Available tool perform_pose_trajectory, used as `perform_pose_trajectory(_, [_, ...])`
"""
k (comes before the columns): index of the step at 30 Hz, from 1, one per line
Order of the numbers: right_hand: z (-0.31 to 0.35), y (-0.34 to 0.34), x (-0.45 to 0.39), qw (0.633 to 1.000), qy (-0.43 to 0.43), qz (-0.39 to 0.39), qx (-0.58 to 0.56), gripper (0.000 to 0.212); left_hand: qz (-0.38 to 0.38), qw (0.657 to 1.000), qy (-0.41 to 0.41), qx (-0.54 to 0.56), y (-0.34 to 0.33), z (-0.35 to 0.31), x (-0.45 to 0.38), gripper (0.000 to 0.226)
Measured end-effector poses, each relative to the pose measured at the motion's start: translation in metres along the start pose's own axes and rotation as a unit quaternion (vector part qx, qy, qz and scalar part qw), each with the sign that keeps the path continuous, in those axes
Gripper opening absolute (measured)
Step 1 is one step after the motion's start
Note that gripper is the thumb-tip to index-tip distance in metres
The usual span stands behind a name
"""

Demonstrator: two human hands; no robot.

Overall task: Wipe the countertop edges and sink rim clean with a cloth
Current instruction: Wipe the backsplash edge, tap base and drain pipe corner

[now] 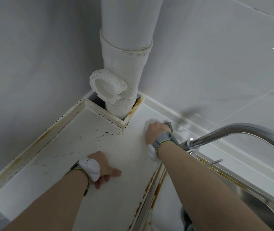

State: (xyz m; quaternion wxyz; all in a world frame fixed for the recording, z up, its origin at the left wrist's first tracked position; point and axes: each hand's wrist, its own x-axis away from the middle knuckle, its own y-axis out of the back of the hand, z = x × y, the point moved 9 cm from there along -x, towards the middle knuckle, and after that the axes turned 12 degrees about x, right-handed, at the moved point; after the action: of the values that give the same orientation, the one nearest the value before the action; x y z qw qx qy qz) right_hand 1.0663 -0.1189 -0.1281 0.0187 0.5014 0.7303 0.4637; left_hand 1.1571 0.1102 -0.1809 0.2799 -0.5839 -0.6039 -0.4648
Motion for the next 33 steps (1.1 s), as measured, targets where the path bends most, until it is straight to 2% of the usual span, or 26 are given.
perform_pose_trajectory(4, [-0.013,0.003,-0.017,0.999,-0.002,0.0,-0.048,0.03,0.007,1.0,0.01,0.002,-0.001,0.0,0.0,0.053])
perform_pose_trajectory(7, [-0.026,0.005,-0.024,0.996,-0.041,-0.002,-0.081,0.033,0.009,1.0,0.013,0.006,-0.003,-0.002,0.004,0.052])
perform_pose_trajectory(10, [-0.019,0.001,-0.02,0.994,-0.035,0.007,-0.1,0.031,0.01,1.0,0.013,0.016,-0.004,-0.003,0.006,0.05])
perform_pose_trajectory(15, [0.003,-0.017,-0.003,0.999,0.014,0.029,-0.029,0.023,0.002,0.999,0.003,0.052,-0.003,-0.002,0.006,0.05])
perform_pose_trajectory(19, [-0.025,-0.007,-0.013,0.984,-0.068,0.0,-0.164,0.038,0.035,0.997,0.013,0.06,-0.009,-0.003,0.006,0.05])
perform_pose_trajectory(23, [-0.042,-0.011,-0.015,0.95,-0.141,0.043,-0.275,0.038,0.029,0.999,0.021,0.022,-0.005,0.002,-0.002,0.052])
perform_pose_trajectory(25, [-0.047,-0.005,-0.013,0.933,-0.156,0.004,-0.325,0.029,0.029,0.999,0.02,0.012,-0.005,0.004,-0.006,0.053])
perform_pose_trajectory(29, [-0.064,0.046,-0.013,0.872,-0.153,-0.237,-0.4,0.026,0.024,1.0,0.012,-0.003,-0.005,0.003,-0.009,0.052])
perform_pose_trajectory(31, [-0.062,0.061,-0.032,0.867,-0.138,-0.253,-0.407,0.027,0.027,0.999,0.023,-0.005,-0.005,0.004,-0.008,0.051])
perform_pose_trajectory(33, [-0.047,0.061,-0.054,0.88,-0.113,-0.202,-0.414,0.03,0.045,0.998,0.041,0.002,-0.007,0.005,-0.006,0.051])
